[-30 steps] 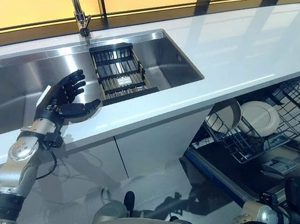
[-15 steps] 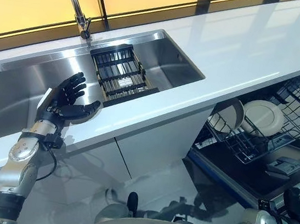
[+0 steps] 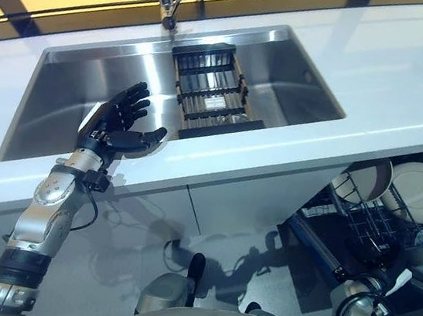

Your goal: Pick up plates and place into dishwasher.

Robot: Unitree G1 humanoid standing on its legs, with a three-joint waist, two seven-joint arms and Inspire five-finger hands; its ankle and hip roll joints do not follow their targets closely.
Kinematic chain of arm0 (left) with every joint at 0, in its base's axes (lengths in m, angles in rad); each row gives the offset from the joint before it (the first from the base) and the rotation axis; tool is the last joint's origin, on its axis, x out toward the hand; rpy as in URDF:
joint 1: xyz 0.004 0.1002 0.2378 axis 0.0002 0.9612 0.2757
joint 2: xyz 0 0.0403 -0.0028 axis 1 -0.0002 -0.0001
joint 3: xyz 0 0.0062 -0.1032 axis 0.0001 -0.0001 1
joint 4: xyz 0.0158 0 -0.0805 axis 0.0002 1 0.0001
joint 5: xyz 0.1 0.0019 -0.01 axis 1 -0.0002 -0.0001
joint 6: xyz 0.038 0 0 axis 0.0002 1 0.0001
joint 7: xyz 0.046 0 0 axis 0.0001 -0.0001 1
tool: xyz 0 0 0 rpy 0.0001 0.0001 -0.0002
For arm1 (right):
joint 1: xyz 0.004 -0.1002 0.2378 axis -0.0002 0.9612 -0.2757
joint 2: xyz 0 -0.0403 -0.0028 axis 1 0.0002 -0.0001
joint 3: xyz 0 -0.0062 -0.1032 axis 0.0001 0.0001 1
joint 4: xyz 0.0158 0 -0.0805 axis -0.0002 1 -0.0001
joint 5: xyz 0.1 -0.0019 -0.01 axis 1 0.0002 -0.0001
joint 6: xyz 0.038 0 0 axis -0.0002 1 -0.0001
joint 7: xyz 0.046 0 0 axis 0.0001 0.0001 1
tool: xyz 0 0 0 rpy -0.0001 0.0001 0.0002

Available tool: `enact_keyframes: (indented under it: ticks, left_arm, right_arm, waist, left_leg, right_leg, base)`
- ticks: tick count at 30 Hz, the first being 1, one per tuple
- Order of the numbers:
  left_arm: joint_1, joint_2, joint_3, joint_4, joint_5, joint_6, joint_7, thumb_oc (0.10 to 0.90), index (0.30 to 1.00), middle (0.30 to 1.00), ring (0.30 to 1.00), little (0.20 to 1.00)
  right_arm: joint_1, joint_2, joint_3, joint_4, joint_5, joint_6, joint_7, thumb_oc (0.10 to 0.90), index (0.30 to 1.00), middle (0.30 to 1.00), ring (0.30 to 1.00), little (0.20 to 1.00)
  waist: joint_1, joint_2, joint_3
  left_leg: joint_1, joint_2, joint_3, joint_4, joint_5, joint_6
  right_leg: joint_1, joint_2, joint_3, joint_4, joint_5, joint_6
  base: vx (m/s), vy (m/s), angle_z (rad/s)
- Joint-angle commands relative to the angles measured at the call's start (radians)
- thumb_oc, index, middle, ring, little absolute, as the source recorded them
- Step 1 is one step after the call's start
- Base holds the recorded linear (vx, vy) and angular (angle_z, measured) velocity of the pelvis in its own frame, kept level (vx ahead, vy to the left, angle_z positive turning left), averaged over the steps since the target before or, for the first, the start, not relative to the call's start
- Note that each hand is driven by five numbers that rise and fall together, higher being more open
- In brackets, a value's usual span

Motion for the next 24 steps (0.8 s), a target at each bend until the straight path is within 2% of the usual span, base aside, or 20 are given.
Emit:
enact_keyframes:
  ticks: [1, 2, 3, 4, 5, 6, 7, 9, 10, 12, 13, 14, 15, 17, 18, 20, 22, 24]
  left_arm:
    - [-0.026, 0.075, -0.034, -0.005, -0.009, -0.045, 0.058, 0.800, 0.900, 0.900, 0.900, 0.900]
    - [-0.059, 0.081, -0.049, 0.009, -0.015, -0.060, 0.070, 0.800, 0.900, 0.900, 0.900, 0.900]
    - [-0.078, 0.081, -0.057, 0.026, -0.017, -0.074, 0.073, 0.800, 0.900, 0.900, 0.900, 0.900]
    - [-0.094, 0.078, -0.068, 0.071, -0.018, -0.116, 0.065, 0.800, 0.900, 0.900, 0.900, 0.900]
    - [-0.091, 0.069, -0.073, 0.094, -0.016, -0.147, 0.059, 0.800, 0.900, 0.900, 0.900, 0.900]
    - [-0.086, 0.058, -0.079, 0.107, -0.009, -0.170, 0.060, 0.800, 0.900, 0.900, 0.900, 0.900]
    - [-0.079, 0.050, -0.080, 0.115, -0.003, -0.184, 0.060, 0.800, 0.900, 0.900, 0.900, 0.900]
    - [-0.055, 0.034, -0.070, 0.125, 0.007, -0.205, 0.053, 0.800, 0.900, 0.900, 0.900, 0.900]
    - [-0.034, 0.028, -0.053, 0.124, 0.011, -0.204, 0.043, 0.800, 0.900, 0.900, 0.900, 0.900]
    - [-0.020, 0.029, -0.041, 0.129, 0.003, -0.202, 0.039, 0.800, 0.900, 0.900, 0.900, 0.900]
    - [-0.016, 0.030, -0.037, 0.131, -0.001, -0.202, 0.035, 0.800, 0.900, 0.900, 0.900, 0.900]
    - [0.005, 0.029, -0.014, 0.131, -0.012, -0.197, 0.021, 0.800, 0.900, 0.900, 0.900, 0.900]
    - [0.027, 0.023, 0.005, 0.131, -0.015, -0.194, 0.005, 0.800, 0.900, 0.900, 0.900, 0.900]
    - [0.040, 0.015, 0.015, 0.136, -0.014, -0.195, -0.009, 0.800, 0.900, 0.900, 0.900, 0.900]
    - [0.049, 0.004, 0.021, 0.131, -0.005, -0.190, -0.023, 0.800, 0.900, 0.900, 0.900, 0.900]
    - [0.052, 0.007, 0.015, 0.129, -0.010, -0.184, -0.027, 0.800, 0.900, 0.900, 0.900, 0.900]
    - [0.050, 0.009, 0.009, 0.131, -0.013, -0.175, -0.030, 0.800, 0.900, 0.900, 0.900, 0.900]
    - [0.057, 0.008, 0.010, 0.127, -0.019, -0.166, -0.024, 0.800, 0.900, 0.900, 0.900, 0.900]
  right_arm:
    - [-0.341, 0.054, 0.256, -0.097, 0.352, 0.262, 0.598, 0.800, 0.900, 0.900, 0.900, 0.900]
    - [-0.409, 0.081, 0.309, -0.131, 0.511, 0.316, 0.693, 0.800, 0.900, 0.900, 0.900, 0.900]
    - [-0.457, 0.108, 0.343, -0.177, 0.626, 0.330, 0.753, 0.800, 0.900, 0.900, 0.900, 0.900]
    - [-0.526, 0.149, 0.371, -0.268, 0.816, 0.359, 0.868, 0.800, 0.900, 0.900, 0.900, 0.900]
    - [-0.564, 0.190, 0.370, -0.336, 0.874, 0.367, 0.952, 0.800, 0.900, 0.900, 0.900, 0.900]
    - [-0.598, 0.225, 0.379, -0.443, 0.893, 0.327, 0.996, 0.800, 0.900, 0.900, 0.900, 0.900]
    - [-0.613, 0.243, 0.387, -0.541, 0.863, 0.282, 0.995, 0.800, 0.900, 0.900, 0.900, 0.900]
    - [-0.615, 0.269, 0.402, -0.798, 0.734, 0.107, 0.932, 0.800, 0.900, 0.900, 0.900, 0.900]
    - [-0.616, 0.266, 0.410, -0.947, 0.492, -0.071, 0.831, 0.800, 0.900, 0.900, 0.900, 0.900]
    - [-0.619, 0.244, 0.411, -1.051, 0.302, -0.147, 0.788, 0.800, 0.900, 0.900, 0.900, 0.900]
    - [-0.619, 0.240, 0.411, -1.067, 0.262, -0.162, 0.801, 0.800, 0.900, 0.900, 0.900, 0.900]
    - [-0.623, 0.212, 0.396, -1.142, 0.271, -0.112, 0.866, 0.800, 0.900, 0.900, 0.900, 0.900]
    - [-0.622, 0.193, 0.403, -1.205, 0.343, -0.028, 0.979, 0.800, 0.900, 0.900, 0.900, 0.900]
    - [-0.618, 0.186, 0.421, -1.243, 0.426, 0.029, 1.060, 0.800, 0.900, 0.900, 0.900, 0.900]
    - [-0.606, 0.185, 0.436, -1.260, 0.458, 0.010, 1.056, 0.800, 0.900, 0.900, 0.900, 0.900]
    - [-0.598, 0.184, 0.443, -1.247, 0.462, -0.023, 0.999, 0.800, 0.900, 0.900, 0.900, 0.900]
    - [-0.568, 0.199, 0.430, -1.202, 0.399, -0.091, 0.842, 0.800, 0.900, 0.900, 0.900, 0.900]
    - [-0.493, 0.227, 0.384, -1.136, 0.296, -0.119, 0.669, 0.800, 0.900, 0.900, 0.900, 0.900]
  waist:
    - [0.124, 0.035, 0.095]
    - [0.132, 0.038, 0.114]
    - [0.136, 0.038, 0.124]
    - [0.140, 0.039, 0.132]
    - [0.144, 0.041, 0.131]
    - [0.146, 0.041, 0.131]
    - [0.144, 0.039, 0.131]
    - [0.138, 0.031, 0.122]
    - [0.131, 0.023, 0.110]
    - [0.122, 0.016, 0.103]
    - [0.120, 0.014, 0.100]
    - [0.117, 0.008, 0.095]
    - [0.115, 0.000, 0.089]
    - [0.115, -0.005, 0.085]
    - [0.116, -0.011, 0.081]
    - [0.113, -0.018, 0.075]
    - [0.107, -0.025, 0.067]
    - [0.092, -0.033, 0.058]
  left_leg:
    - [-0.061, -0.061, 0.012, 0.176, -0.218, 0.007]
    - [-0.068, -0.063, 0.009, 0.178, -0.216, 0.005]
    - [-0.073, -0.063, 0.009, 0.178, -0.216, 0.005]
    - [-0.083, -0.062, 0.010, 0.182, -0.214, 0.007]
    - [-0.091, -0.061, 0.007, 0.186, -0.216, 0.009]
    - [-0.094, -0.061, 0.004, 0.189, -0.223, 0.012]
    - [-0.099, -0.060, 0.002, 0.190, -0.222, 0.014]
    - [-0.109, -0.061, -0.002, 0.183, -0.208, 0.019]
    - [-0.108, -0.061, -0.003, 0.171, -0.201, 0.023]
    - [-0.099, -0.063, -0.001, 0.159, -0.196, 0.026]
    - [-0.099, -0.064, -0.001, 0.157, -0.194, 0.027]
    - [-0.090, -0.068, 0.002, 0.150, -0.195, 0.031]
    - [-0.083, -0.073, 0.006, 0.145, -0.198, 0.036]
    - [-0.074, -0.073, 0.012, 0.142, -0.201, 0.038]
    - [-0.064, -0.072, 0.016, 0.140, -0.204, 0.040]
    - [-0.052, -0.070, 0.025, 0.138, -0.206, 0.041]
    - [-0.038, -0.065, 0.036, 0.137, -0.211, 0.041]
    - [-0.023, -0.060, 0.053, 0.138, -0.217, 0.043]
  right_leg:
    - [-0.225, -0.069, 0.001, 0.186, -0.002, 0.005]
    - [-0.231, -0.066, -0.004, 0.182, 0.000, -0.001]
    - [-0.236, -0.065, -0.006, 0.178, 0.002, -0.004]
    - [-0.245, -0.063, -0.008, 0.177, 0.005, -0.009]
    - [-0.252, -0.061, -0.007, 0.179, 0.003, -0.010]
    - [-0.256, -0.057, 0.002, 0.181, -0.003, -0.009]
    - [-0.262, -0.054, 0.009, 0.179, -0.001, -0.009]
    - [-0.271, -0.046, 0.023, 0.167, 0.014, -0.005]
    - [-0.272, -0.043, 0.030, 0.156, 0.022, -0.001]
    - [-0.269, -0.042, 0.040, 0.145, 0.033, 0.004]
    - [-0.271, -0.042, 0.042, 0.141, 0.037, 0.006]
    - [-0.263, -0.042, 0.046, 0.121, 0.049, 0.011]
    - [-0.258, -0.043, 0.051, 0.102, 0.062, 0.016]
    - [-0.249, -0.042, 0.058, 0.087, 0.070, 0.021]
    - [-0.238, -0.040, 0.062, 0.075, 0.076, 0.024]
    - [-0.228, -0.038, 0.068, 0.067, 0.080, 0.025]
    - [-0.216, -0.034, 0.074, 0.063, 0.080, 0.023]
    - [-0.205, -0.028, 0.083, 0.059, 0.079, 0.018]
  base:
    - [-0.21, -0.055, 0.12]
    - [-0.18, -0.059, 0.07]
    - [-0.14, -0.041, -0.04]
    - [-0.11, -0.007, -0.14]
    - [-0.09, 0.018, -0.32]
    - [-0.05, 0.031, -0.44]
    - [-0.03, 0.039, -0.58]
    - [0.00, 0.057, -0.69]
    - [0.04, 0.055, -0.72]
    - [0.03, 0.039, -0.55]
    - [0.00, 0.018, -0.27]
    - [0.02, -0.010, -0.08]
    - [0.00, 0.000, 0.00]
    - [0.01, -0.022, -0.03]
    - [0.03, -0.050, -0.09]
    - [0.03, -0.049, -0.10]
    - [0.03, -0.030, 0.00]
    - [0.02, -0.002, 0.13]
